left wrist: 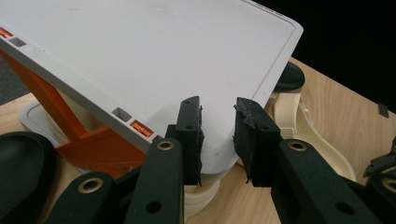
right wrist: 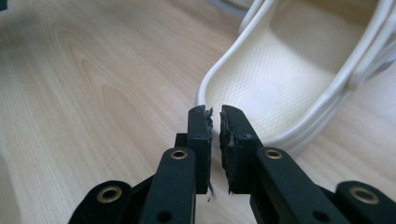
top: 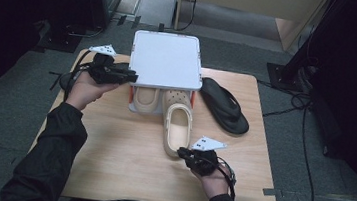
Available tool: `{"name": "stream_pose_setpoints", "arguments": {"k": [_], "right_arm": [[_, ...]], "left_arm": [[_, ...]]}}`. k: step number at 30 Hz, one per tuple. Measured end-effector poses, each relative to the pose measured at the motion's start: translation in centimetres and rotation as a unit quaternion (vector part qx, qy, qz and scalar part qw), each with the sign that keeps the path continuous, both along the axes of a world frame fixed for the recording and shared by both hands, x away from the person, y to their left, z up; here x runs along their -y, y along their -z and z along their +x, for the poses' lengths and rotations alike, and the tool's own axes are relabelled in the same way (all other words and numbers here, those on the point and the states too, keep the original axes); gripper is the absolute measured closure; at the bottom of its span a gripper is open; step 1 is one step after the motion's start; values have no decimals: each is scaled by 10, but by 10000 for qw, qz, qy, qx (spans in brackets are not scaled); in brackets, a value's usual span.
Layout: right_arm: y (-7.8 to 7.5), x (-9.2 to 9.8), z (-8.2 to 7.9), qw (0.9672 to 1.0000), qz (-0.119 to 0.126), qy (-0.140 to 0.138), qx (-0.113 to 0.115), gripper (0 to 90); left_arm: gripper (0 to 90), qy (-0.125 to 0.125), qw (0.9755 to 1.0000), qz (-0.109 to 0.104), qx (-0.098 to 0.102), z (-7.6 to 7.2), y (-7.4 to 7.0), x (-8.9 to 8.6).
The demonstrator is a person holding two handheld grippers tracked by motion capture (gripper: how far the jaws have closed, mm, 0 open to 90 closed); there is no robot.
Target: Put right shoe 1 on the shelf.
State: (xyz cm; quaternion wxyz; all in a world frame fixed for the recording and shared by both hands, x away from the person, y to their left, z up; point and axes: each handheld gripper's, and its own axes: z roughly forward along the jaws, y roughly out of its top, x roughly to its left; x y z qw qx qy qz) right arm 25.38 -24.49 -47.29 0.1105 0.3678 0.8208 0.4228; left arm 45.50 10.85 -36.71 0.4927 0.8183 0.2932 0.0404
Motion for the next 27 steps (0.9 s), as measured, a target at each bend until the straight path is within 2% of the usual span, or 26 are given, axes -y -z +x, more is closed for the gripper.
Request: {"name": "stream_pose_setpoints", "arguments": {"k": [2, 5, 9, 13, 14, 17, 23, 27], "right_arm": [[4, -1, 0, 10000, -32, 29, -76, 827], [11, -2, -2, 9995, -14, 39, -327, 825], [14, -6, -3, 9995, -150, -30, -261, 824], [17, -6, 1, 9991, -111, 54, -396, 835], [17, -6, 1, 9992, -129, 36, -384, 835], [19, -6, 1, 9983, -233, 10, -532, 834], [21, -8, 2, 9981, -289, -35, -539, 833], [23, -8, 3, 9970, -363, -81, -682, 833]], "left_arm": [[721, 0, 10000, 5, 5, 0, 0, 0], [724, 6, 10000, -7, -6, 0, 0, 0], [727, 4, 10000, 2, 4, 0, 0, 0], [727, 10, 10000, -21, -8, 0, 0, -1], [727, 10, 10000, -26, -16, 0, 0, -1], [727, 7, 10000, -10, -10, 0, 0, -1], [727, 8, 10000, -32, -16, 1, 0, -1], [727, 10, 10000, -23, -16, 0, 0, -1]]}}
